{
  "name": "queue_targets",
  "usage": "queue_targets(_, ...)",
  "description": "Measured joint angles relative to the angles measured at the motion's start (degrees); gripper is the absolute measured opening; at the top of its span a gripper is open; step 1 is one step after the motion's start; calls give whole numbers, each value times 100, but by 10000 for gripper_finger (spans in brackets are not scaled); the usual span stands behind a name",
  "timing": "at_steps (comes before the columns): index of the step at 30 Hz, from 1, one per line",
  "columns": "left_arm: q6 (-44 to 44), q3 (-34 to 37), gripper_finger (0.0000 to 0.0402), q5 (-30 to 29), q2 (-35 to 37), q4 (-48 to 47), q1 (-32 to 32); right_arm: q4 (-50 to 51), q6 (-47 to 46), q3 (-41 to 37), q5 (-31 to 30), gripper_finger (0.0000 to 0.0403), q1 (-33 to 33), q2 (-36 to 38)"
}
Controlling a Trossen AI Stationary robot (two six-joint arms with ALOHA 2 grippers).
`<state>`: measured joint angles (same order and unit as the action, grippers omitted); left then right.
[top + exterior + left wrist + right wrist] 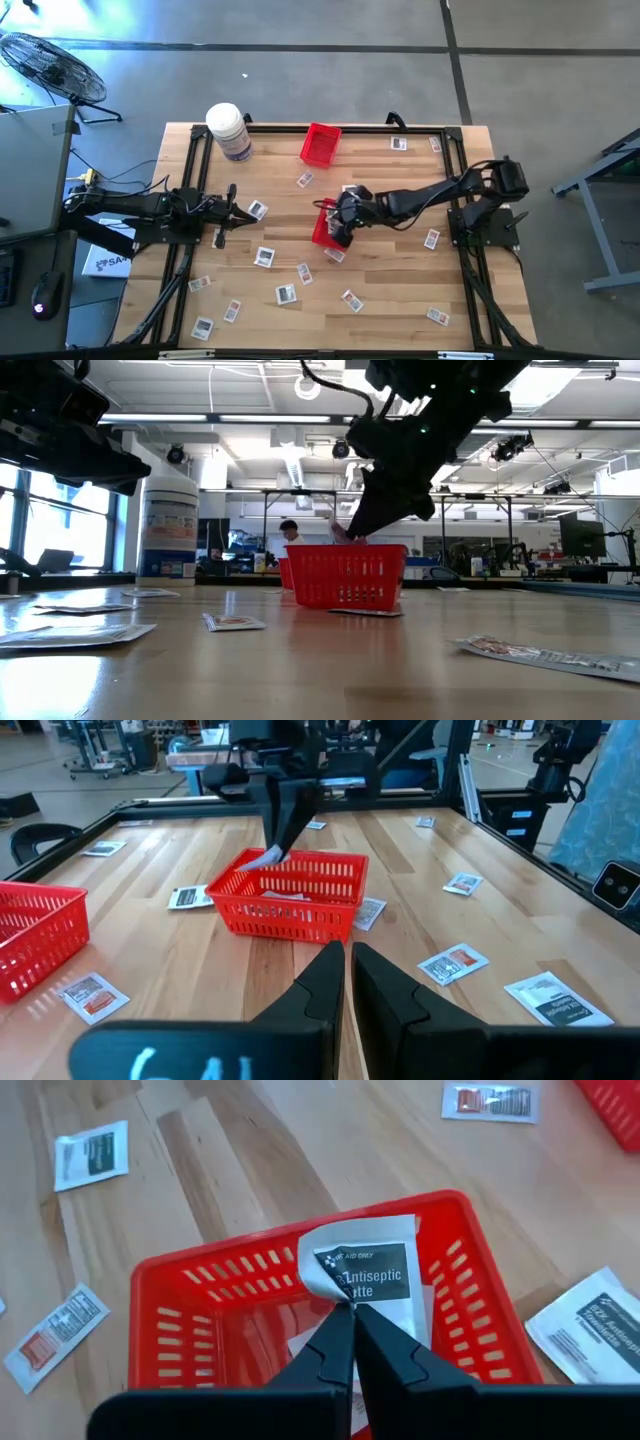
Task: Pick & Place First Aid Supplies
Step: Put the white towelette pack into the bottom red bin
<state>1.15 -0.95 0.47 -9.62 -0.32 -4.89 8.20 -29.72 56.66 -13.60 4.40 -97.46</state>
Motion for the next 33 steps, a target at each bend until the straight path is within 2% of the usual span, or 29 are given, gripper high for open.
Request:
queue_targets(9,0,0,21,0,0,0,0,1479,6,1038,128,7,-55,-700)
queue_targets(19,0,0,21,0,-1,0,-2,1490,271,1294,475,20,-226,-1134)
queue_targets(28,0,0,21,0,1,0,-2,1719,274,1292,527,22,-227,-1257)
queue_targets(33,0,0,21,0,1,0,0,1749,274,1292,605,42,-227,-1277)
